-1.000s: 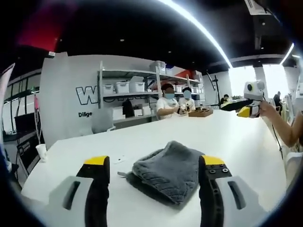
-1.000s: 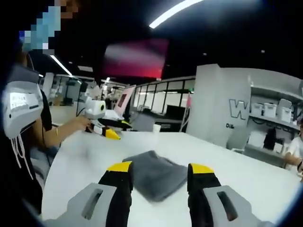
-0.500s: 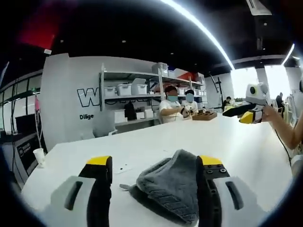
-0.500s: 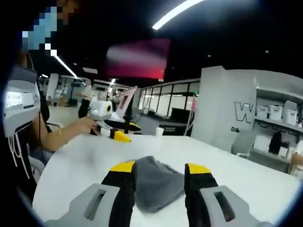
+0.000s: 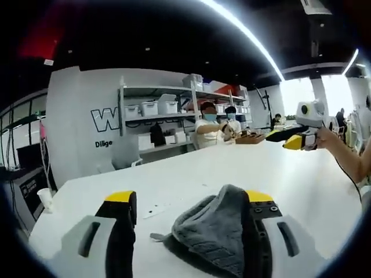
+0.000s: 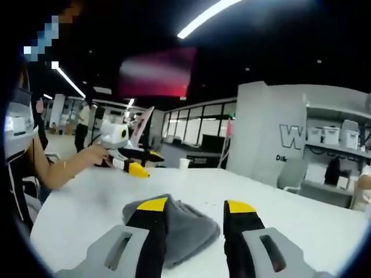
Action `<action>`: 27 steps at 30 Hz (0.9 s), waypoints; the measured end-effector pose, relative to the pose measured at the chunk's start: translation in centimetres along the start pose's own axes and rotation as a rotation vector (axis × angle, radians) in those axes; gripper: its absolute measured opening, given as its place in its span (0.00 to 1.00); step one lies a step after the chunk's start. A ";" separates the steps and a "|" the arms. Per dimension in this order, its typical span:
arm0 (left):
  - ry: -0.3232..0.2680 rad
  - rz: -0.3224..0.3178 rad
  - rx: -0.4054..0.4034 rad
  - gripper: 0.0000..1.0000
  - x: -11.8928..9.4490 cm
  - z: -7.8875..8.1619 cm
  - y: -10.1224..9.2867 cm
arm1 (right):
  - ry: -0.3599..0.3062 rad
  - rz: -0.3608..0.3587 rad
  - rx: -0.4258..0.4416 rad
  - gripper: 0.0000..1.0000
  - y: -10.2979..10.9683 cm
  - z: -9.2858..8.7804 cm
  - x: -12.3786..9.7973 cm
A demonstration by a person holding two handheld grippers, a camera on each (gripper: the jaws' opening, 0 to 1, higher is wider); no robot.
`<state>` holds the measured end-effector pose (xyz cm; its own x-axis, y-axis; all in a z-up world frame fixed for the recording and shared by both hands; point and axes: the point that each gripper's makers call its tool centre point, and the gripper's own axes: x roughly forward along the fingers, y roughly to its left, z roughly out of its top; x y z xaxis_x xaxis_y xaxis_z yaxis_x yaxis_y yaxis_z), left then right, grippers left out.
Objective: Open the folded towel by lifting each exposed corner and separating the folded layers until the towel lies flat within the target outline without major curled edges
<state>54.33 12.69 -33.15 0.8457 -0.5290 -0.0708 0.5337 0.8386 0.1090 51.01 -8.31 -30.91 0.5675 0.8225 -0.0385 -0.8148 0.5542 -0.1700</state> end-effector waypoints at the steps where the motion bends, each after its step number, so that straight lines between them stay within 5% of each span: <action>1: 0.006 -0.006 0.004 0.72 0.2 0.0 0.0 | -0.001 -0.008 0.004 0.33 -0.3 0.1 0.3; 14: 0.028 -0.004 -0.017 0.71 1.3 -1.0 1.2 | -0.014 -0.103 0.010 0.32 -3.8 0.3 2.0; 27: 0.060 -0.032 -0.026 0.69 2.0 -2.4 0.8 | 0.022 -0.106 0.048 0.31 -4.3 -2.2 2.8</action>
<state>56.46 12.65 -35.60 0.8261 -0.5476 -0.1327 0.5596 0.8248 0.0802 56.41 -8.66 -32.48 0.6524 0.7566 -0.0442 -0.7549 0.6435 -0.1265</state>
